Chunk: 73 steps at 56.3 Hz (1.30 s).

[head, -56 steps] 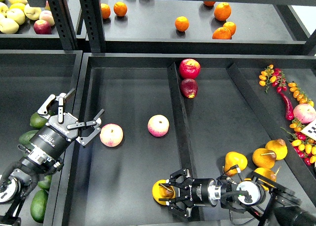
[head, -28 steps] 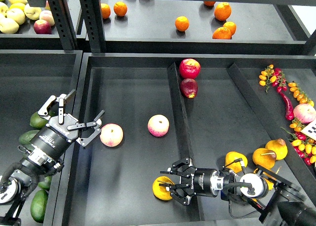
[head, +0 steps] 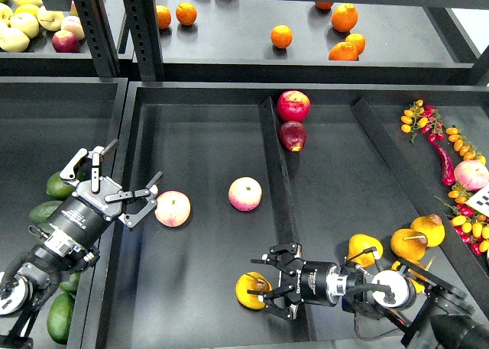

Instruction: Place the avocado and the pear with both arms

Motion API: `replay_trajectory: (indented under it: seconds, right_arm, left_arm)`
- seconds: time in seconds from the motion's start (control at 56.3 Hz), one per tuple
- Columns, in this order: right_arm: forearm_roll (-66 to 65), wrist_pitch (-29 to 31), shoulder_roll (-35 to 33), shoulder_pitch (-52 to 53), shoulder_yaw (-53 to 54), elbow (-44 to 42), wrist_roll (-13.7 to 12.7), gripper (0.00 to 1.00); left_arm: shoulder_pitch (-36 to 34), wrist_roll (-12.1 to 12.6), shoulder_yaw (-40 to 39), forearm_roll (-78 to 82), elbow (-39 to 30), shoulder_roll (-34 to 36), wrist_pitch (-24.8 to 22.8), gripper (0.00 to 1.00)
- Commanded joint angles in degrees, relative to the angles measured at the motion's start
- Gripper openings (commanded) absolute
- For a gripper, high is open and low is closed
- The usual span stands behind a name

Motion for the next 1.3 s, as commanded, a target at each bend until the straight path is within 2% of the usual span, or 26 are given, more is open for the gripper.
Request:
replay_trajectory:
  seconds: [0.0, 0.302, 0.497, 0.675, 0.799, 0.852, 1.279]
  right_arm:
    - [-1.4, 0.1, 0.1, -0.9, 0.0, 0.0, 0.0, 0.86]
    - [-4.6, 0.5, 0.4, -1.6, 0.3, -1.6, 0.0, 0.86]
    - [-4.6, 0.5, 0.6, -1.6, 0.4, -2.3, 0.0, 0.77]
    - [-4.6, 0.6, 0.7, -1.6, 0.4, -2.3, 0.0, 0.66]
    - [-4.1, 0.6, 0.7, -1.6, 0.4, -2.4, 0.0, 0.49]
    - [-4.1, 0.6, 0.8, -1.6, 0.4, -2.4, 0.0, 0.46]
    - [-2.5, 0.6, 0.9, -1.9, 0.8, -2.2, 0.0, 0.35]
  left_arm:
    - [0.1, 0.0, 0.0, 0.0, -0.1, 0.0, 0.0, 0.99]
    - [0.2, 0.0, 0.0, 0.0, -0.2, 0.0, 0.0, 0.99]
    - [0.3, 0.0, 0.0, 0.0, -0.2, 0.0, 0.0, 0.99]
    - [0.3, 0.0, 0.0, 0.0, -0.2, 0.0, 0.0, 0.99]
    - [0.4, 0.0, -0.2, 0.0, -0.2, 0.0, 0.0, 0.99]
    - [0.4, 0.0, -0.2, 0.0, -0.2, 0.0, 0.0, 0.99]
    - [0.4, 0.0, -0.2, 0.0, -0.1, 0.0, 0.0, 0.99]
